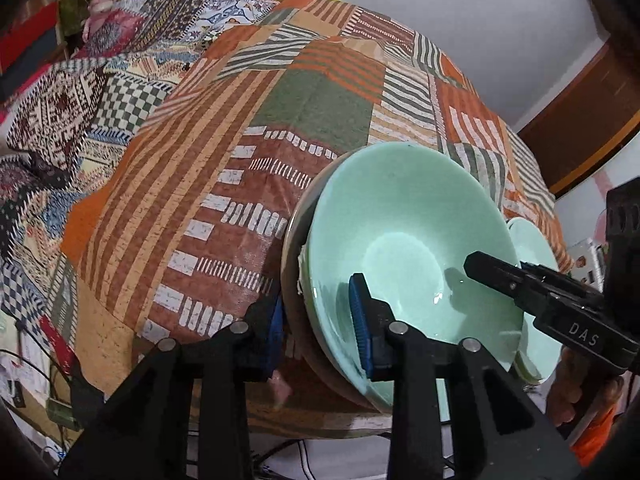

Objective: Organize plates and bowls

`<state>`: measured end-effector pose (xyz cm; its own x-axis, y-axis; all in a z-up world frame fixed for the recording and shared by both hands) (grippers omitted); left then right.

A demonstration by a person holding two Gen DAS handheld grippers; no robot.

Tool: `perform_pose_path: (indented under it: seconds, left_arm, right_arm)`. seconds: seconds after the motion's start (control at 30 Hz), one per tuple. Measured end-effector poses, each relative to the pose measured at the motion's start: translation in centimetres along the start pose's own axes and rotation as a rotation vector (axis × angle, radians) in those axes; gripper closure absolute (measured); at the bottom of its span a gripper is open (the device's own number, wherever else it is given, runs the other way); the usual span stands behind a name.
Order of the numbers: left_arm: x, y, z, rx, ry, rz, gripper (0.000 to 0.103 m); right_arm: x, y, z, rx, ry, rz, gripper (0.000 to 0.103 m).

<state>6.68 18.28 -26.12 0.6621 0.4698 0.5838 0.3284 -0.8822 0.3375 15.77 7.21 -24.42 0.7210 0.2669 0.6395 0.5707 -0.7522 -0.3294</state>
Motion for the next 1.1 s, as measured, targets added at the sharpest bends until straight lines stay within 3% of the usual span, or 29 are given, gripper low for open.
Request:
perform_pose_path:
  seconds: [0.63, 1.1]
  left_arm:
    - [0.5, 0.7, -1.8, 0.019, 0.014, -0.014, 0.072]
    - [1.7, 3.7, -5.4, -0.002, 0.096, 0.039, 0.072]
  right_arm:
    - [0.7, -0.3, -0.7, -0.016, -0.008, 0.009, 0.076]
    - [1.6, -0.3, -4.3, -0.007, 0.086, 0.022, 0.076]
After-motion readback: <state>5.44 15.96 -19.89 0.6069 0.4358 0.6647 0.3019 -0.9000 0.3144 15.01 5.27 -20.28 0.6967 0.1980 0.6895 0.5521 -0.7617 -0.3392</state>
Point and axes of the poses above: each gripper's, at about its wrist camera, not at the fingertips, and z roughly the way its jaws point, y to its right, x to its top, the point moved 2 cm from there along z, roughly the way its jaws point, and after that the axes turned 11 degrees about y, right-handed, at the moved point
